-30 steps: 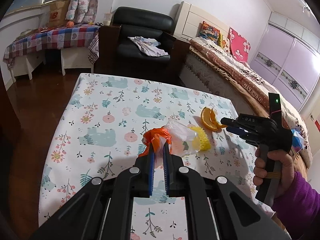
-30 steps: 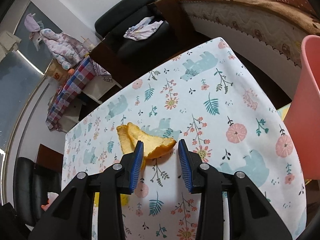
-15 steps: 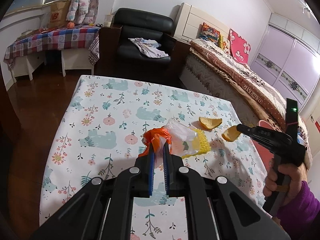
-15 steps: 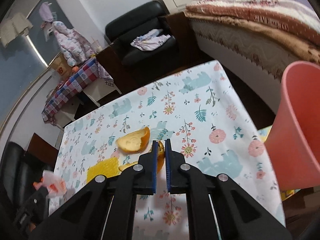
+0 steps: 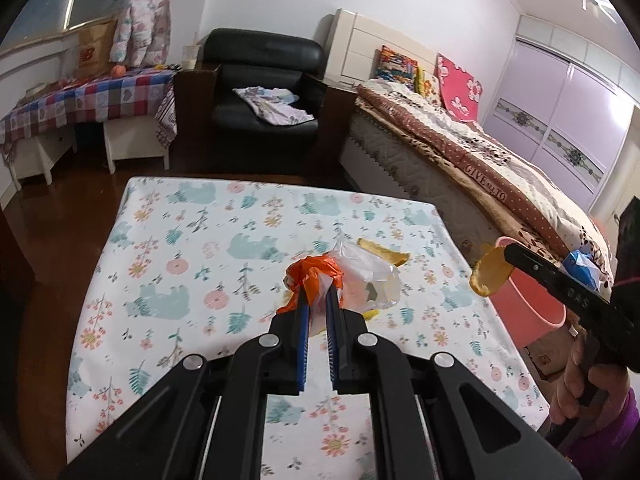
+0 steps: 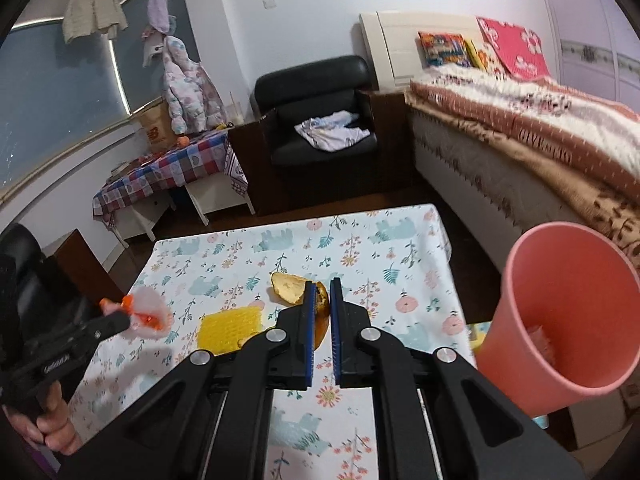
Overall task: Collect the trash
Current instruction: 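Carry the orange peel and orange net bag over the pink bucket with both grippers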
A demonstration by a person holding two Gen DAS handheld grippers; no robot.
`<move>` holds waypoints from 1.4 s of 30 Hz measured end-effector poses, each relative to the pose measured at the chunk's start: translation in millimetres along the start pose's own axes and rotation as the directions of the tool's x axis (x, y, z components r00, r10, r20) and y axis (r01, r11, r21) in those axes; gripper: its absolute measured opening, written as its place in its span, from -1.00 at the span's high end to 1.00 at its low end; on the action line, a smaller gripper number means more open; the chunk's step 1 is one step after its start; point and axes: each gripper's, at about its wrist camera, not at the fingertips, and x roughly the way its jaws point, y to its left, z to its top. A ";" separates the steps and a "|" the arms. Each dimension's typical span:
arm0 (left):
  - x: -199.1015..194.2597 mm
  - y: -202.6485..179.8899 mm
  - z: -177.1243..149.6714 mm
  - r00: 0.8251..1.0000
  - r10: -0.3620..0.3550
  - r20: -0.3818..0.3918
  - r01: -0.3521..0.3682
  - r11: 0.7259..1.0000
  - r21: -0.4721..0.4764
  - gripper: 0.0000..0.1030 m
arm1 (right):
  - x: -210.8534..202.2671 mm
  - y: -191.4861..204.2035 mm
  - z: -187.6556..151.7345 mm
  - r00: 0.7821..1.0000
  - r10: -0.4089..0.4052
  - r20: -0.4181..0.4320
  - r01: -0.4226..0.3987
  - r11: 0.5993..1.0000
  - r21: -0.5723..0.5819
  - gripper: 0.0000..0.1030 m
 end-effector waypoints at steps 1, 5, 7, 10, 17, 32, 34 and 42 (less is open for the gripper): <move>-0.2 -6.5 2.2 1.000 -0.007 0.005 0.006 1.000 0.011 0.86 | -4.8 -1.4 0.0 1.000 -0.008 0.009 0.008 1.000 -0.006 0.86; 1.7 -25.4 7.9 1.000 -0.028 0.014 0.027 0.999 0.042 0.86 | -21.7 -9.7 -0.3 0.999 -0.029 0.040 0.029 1.000 -0.004 0.86; 3.1 -36.4 9.9 0.999 -0.039 0.014 0.038 0.997 0.060 0.86 | -29.1 -15.0 -1.4 0.998 -0.043 0.053 0.043 0.999 -0.001 0.86; 6.6 -54.6 13.1 0.998 -0.055 0.014 0.054 0.994 0.091 0.86 | -40.9 -26.1 -2.2 0.995 -0.071 0.074 0.070 0.997 0.012 0.86; 16.5 -92.1 17.8 0.996 -0.088 0.006 0.087 0.986 0.142 0.86 | -61.5 -56.6 -7.0 0.986 -0.135 0.100 0.129 0.990 0.060 0.86; 46.0 -170.5 22.4 0.992 -0.127 -0.025 0.129 0.958 0.257 0.86 | -83.1 -108.3 -11.9 0.963 -0.237 0.126 0.220 0.966 0.137 0.86; 49.3 -179.2 23.2 0.991 -0.133 -0.026 0.135 0.953 0.271 0.86 | -84.3 -114.8 -12.4 0.961 -0.248 0.125 0.229 0.962 0.147 0.86; 63.4 -212.6 25.0 0.987 -0.159 -0.040 0.163 0.937 0.308 0.86 | -87.7 -139.6 -16.4 0.952 -0.282 0.119 0.257 0.948 0.188 0.86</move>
